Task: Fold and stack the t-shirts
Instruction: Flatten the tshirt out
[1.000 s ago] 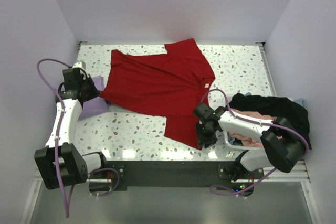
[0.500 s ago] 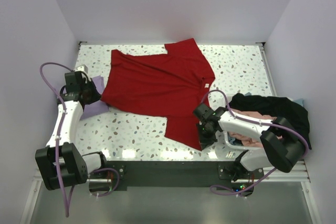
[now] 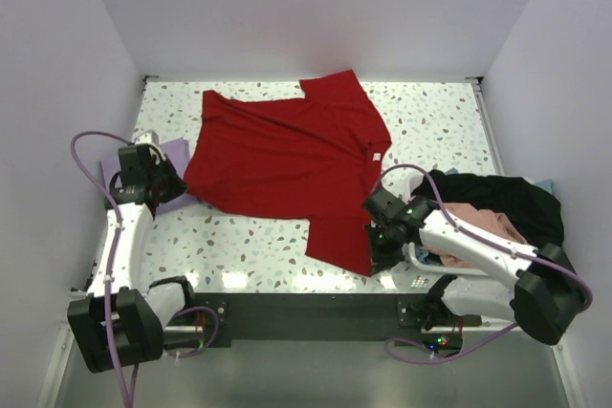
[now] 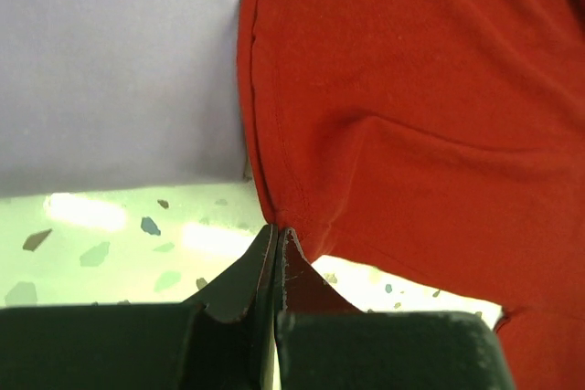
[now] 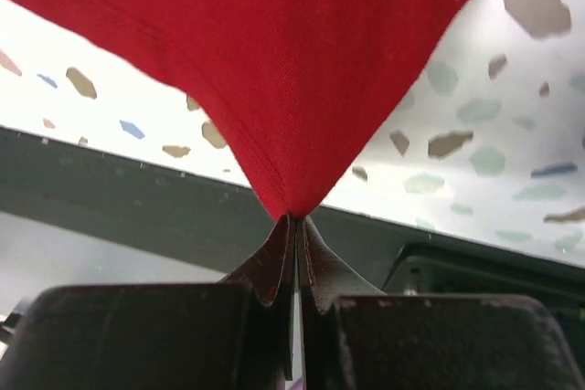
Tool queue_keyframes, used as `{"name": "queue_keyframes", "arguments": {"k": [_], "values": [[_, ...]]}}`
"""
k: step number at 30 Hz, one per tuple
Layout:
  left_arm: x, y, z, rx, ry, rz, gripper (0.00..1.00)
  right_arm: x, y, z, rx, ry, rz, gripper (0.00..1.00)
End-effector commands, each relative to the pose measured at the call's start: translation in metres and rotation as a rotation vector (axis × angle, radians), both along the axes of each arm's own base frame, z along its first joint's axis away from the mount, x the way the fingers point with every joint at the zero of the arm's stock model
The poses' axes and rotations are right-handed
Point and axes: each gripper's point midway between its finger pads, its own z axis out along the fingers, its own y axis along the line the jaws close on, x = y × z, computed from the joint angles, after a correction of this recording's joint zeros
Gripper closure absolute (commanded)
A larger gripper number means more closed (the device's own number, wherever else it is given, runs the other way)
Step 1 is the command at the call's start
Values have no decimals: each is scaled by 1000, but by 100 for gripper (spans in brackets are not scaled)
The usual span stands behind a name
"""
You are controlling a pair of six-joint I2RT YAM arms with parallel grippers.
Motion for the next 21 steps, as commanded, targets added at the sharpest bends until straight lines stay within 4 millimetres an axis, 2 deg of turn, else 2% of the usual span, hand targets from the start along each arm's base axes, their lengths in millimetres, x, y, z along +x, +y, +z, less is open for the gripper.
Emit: {"name": "queue_keyframes", "arguments": {"k": [1,3,10,13,18,21], "values": [[-12,-6,-2,-48,5,28,100,-14,-4,25,20,26,-18,100],[-17,-9,-4,-67,9,38,100,-18,-8,34,21,29,-32,100],[-26,-10,6,-71,19,50,100,-30,-13,66,69,20,-72,100],[-35,-11,12,-68,33,50,100,-33,-16,78,78,14,-84,100],[-43,-9,34,-41,13,53,100,-39,-18,97,98,11,-100,100],[-52,-6,38,-13,22,67,100,-44,-22,103,97,21,-108,100]]}}
